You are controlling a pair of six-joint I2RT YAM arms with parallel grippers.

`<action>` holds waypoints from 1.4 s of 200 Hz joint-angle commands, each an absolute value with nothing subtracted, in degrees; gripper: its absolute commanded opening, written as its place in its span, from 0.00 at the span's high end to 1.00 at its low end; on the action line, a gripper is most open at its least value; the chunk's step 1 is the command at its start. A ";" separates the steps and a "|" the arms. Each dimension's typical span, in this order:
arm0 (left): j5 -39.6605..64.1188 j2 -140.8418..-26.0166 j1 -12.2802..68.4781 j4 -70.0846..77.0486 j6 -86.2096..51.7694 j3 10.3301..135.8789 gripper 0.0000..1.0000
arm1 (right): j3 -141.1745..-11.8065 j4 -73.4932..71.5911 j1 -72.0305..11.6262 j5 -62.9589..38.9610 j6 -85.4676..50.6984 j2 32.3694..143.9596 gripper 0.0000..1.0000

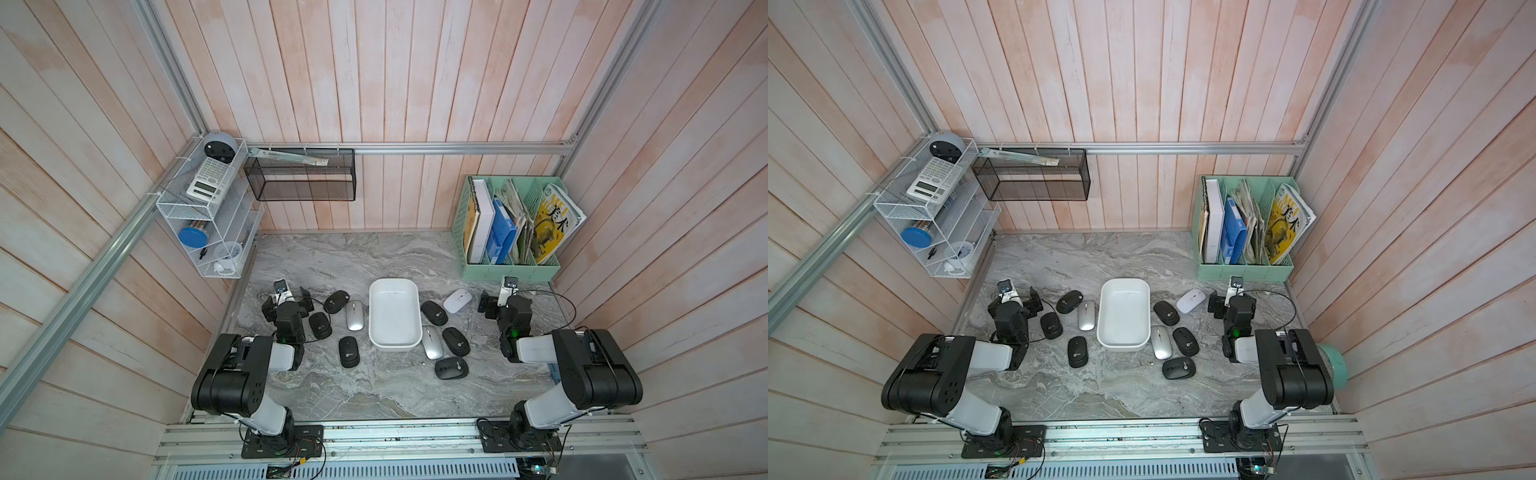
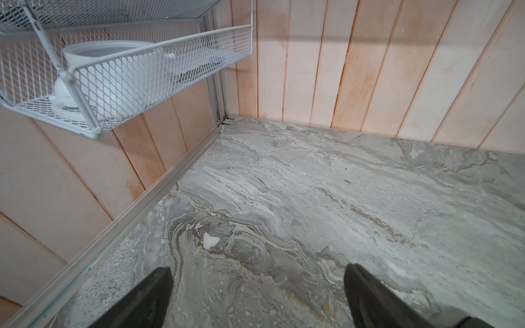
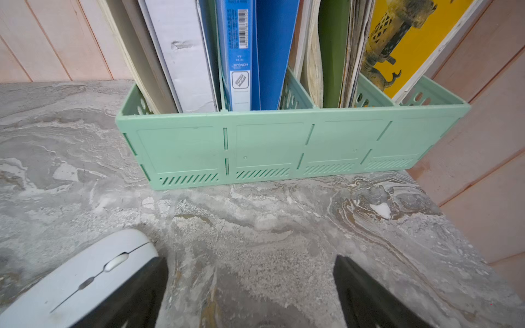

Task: Put the mouse in the storage box
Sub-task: Pick up the mouse from the center of the board.

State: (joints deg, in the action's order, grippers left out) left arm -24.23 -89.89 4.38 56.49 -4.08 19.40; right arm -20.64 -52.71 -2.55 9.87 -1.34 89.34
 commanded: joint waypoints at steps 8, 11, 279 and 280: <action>-23.73 -89.84 4.02 56.95 -3.60 19.87 0.00 | -21.71 -52.47 -2.22 8.99 -1.96 89.19 0.02; -23.70 -89.89 4.04 56.95 -3.60 19.87 0.00 | -21.71 -52.47 -2.28 8.96 -1.94 89.13 0.03; -23.43 -89.76 3.89 56.51 -3.70 20.13 0.00 | -20.79 -54.24 -3.84 16.77 -2.42 89.05 0.02; -23.45 -89.79 3.92 56.56 -3.69 20.08 0.00 | -20.77 -54.32 -3.90 16.87 -2.40 89.09 0.02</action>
